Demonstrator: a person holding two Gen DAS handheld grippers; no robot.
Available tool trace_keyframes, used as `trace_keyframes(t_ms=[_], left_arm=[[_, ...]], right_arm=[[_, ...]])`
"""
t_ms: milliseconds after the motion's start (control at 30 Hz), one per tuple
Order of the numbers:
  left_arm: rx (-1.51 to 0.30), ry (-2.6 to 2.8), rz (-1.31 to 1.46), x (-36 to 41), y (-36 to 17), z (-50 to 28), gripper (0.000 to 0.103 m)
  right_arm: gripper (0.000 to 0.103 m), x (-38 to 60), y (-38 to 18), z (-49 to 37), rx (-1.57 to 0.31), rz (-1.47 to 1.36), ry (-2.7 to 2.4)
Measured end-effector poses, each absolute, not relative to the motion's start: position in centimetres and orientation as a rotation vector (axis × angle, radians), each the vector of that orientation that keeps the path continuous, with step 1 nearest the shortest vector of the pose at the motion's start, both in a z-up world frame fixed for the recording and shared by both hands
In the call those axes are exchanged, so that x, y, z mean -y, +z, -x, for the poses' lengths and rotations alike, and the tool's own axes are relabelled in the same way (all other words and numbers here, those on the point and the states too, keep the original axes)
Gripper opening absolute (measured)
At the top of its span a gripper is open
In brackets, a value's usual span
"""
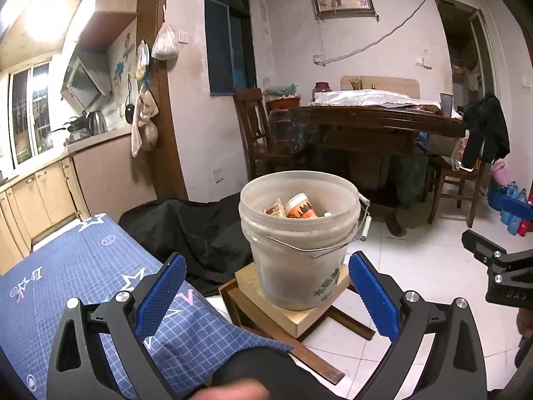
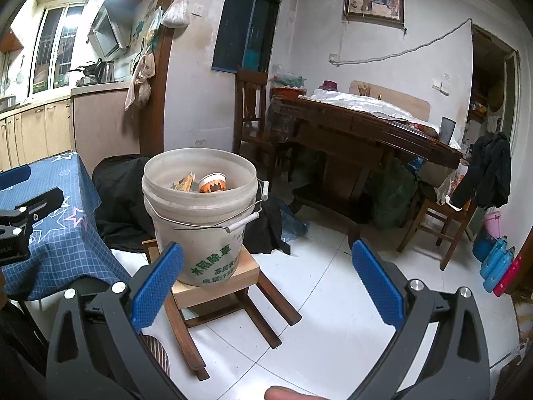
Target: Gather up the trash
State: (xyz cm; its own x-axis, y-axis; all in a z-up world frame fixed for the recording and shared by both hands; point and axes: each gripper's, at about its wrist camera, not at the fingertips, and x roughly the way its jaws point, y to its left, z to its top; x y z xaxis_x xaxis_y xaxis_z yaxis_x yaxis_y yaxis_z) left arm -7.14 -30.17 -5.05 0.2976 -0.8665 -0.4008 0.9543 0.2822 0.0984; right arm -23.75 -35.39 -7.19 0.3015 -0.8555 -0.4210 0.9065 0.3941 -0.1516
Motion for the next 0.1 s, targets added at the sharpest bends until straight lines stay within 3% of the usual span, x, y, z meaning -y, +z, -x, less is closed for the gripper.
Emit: trace_keyframes(t_ms=[100], left_arm=[[-0.292, -1.240, -0.354, 30.20, -5.14, 7.14, 0.098]], right_arm=[[0.097, 35.40, -7.34, 23.85, -0.478, -0.124, -1.173]])
